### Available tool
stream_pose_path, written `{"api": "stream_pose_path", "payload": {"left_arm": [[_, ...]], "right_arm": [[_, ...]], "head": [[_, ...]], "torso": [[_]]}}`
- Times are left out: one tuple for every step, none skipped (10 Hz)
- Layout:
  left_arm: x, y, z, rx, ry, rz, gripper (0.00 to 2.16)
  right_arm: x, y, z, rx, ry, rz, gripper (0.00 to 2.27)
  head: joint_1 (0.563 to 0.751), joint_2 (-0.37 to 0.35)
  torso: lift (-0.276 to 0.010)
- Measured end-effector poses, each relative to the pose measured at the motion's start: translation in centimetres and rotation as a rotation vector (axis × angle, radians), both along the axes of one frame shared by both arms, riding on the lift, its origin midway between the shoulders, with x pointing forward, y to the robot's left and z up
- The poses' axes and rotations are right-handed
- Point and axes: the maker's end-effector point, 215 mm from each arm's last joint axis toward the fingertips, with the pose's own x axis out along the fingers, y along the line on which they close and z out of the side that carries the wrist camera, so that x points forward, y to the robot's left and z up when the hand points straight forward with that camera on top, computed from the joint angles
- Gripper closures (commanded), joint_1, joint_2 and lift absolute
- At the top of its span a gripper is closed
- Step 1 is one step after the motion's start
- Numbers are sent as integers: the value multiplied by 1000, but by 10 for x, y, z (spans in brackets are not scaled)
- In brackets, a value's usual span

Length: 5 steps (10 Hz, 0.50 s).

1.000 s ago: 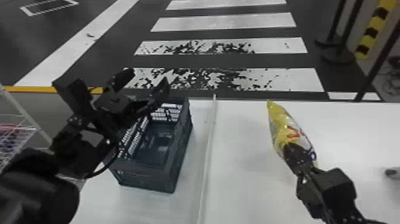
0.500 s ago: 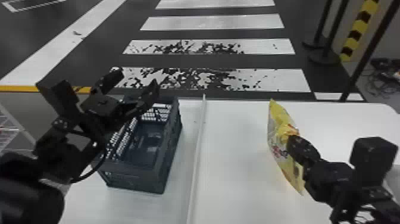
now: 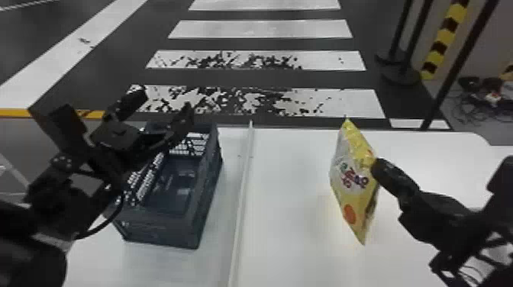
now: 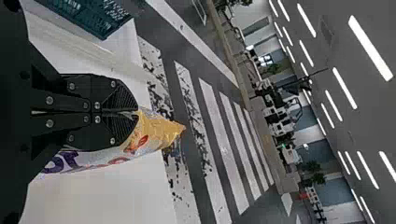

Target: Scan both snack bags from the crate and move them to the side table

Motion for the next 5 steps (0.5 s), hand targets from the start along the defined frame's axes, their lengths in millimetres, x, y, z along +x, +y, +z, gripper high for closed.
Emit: {"api": "stream_pose_path", "payload": {"left_arm": [[-1,-2,-1,4,0,-2,33],[-2,-3,-1,5,-1,-4,33],[-3,-3,0,7,-3,-4,33],[-3,-2,0,9,-4,-4,33],[-3,-2,0,11,-6,-4,33]], "right_arm": [[2,-3,11,49,-11,-24,2219],[3,-11,16,88,-14,-54,2219],[5,-24,11,112,-8,-92,2219],[4,-41,1,132,12,-139,2219],[0,-55,-12,156,44,-177,2219]], "head": [[690,63],[688,59],[687,46],[694,25],[695,6]], "torso": [[-95],[-95],[-95],[-95],[-95]]}}
